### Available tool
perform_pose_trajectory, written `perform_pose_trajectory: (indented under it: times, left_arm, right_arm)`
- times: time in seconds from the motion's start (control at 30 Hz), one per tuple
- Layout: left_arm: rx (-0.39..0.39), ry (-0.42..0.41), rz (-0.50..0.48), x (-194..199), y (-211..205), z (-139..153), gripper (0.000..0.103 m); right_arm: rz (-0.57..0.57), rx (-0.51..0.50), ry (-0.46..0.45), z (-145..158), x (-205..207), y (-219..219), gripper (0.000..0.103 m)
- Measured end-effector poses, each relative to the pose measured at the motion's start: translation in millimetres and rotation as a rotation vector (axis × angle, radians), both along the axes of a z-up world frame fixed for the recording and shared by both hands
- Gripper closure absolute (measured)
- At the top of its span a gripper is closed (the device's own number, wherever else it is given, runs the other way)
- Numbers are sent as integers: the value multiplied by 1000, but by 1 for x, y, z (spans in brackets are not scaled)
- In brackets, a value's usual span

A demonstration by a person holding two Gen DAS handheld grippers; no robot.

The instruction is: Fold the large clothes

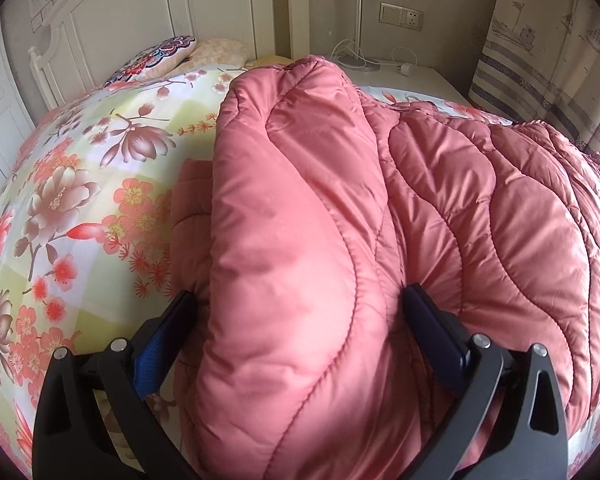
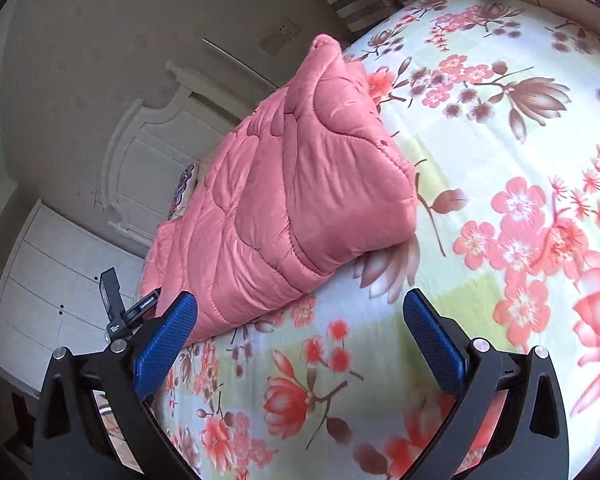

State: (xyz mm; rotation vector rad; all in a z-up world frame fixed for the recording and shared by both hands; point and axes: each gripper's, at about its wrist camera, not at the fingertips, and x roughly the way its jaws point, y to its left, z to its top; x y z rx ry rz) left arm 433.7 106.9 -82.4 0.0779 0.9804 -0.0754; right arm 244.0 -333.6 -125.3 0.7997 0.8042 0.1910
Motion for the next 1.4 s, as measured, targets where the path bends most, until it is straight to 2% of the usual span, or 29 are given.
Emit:
perform_pose_trajectory:
  times: [0.1, 0.27, 0.33, 0.43, 0.5, 0.57, 0.67, 0.8, 0.87, 0.93, 1.03, 1.13, 1.23, 1.3, 1.4]
  left_arm:
    - [-7, 10, -9, 2, 2, -1, 2]
    - [-8, 22, -26, 4, 2, -3, 2]
    - [-15, 24, -25, 4, 2, -4, 2]
    - [-21, 17, -13, 3, 3, -5, 2]
    - [-22, 10, -2, 0, 2, -5, 2]
    - [-11, 2, -1, -6, -1, -3, 2]
    - [-18, 15, -14, -19, -7, 1, 2]
    - [-39, 38, -80, -56, -32, 20, 2]
    - [-33, -16, -121, -81, -58, 43, 2]
    - [-78, -60, -176, -94, -87, 66, 2]
    - [-111, -92, -252, -97, -147, 85, 2]
    - [-11, -99, -271, -84, -208, 76, 2]
    - [49, -52, -258, -61, -244, 51, 2]
    - [178, -20, -255, -48, -264, 22, 2]
    - [133, 16, -256, -42, -256, 9, 2]
  right_arm:
    - [-26, -7, -4, 0, 29, 15, 4]
    - [-199, -38, -27, 1, 74, 37, 4]
    - [-207, -33, -81, 2, 88, 50, 5]
    - [-240, 169, -115, -16, 90, 43, 54]
    - [-247, 237, -152, -20, 83, 37, 62]
    - [-226, 251, -184, -15, 73, 36, 69]
    - [-187, 288, -237, -4, 46, 30, 71]
    - [-169, 319, -254, -2, -6, -2, 71]
    - [-167, 297, -252, 0, -29, -19, 71]
    - [-175, 252, -248, 3, -51, -32, 71]
    - [-193, 204, -252, 8, -69, -35, 71]
    - [-191, 153, -260, 17, -76, -24, 71]
    - [-173, 86, -275, 30, -76, -11, 71]
    - [-161, 53, -292, 36, -82, -10, 71]
    - [-150, -40, -313, 51, -80, 8, 71]
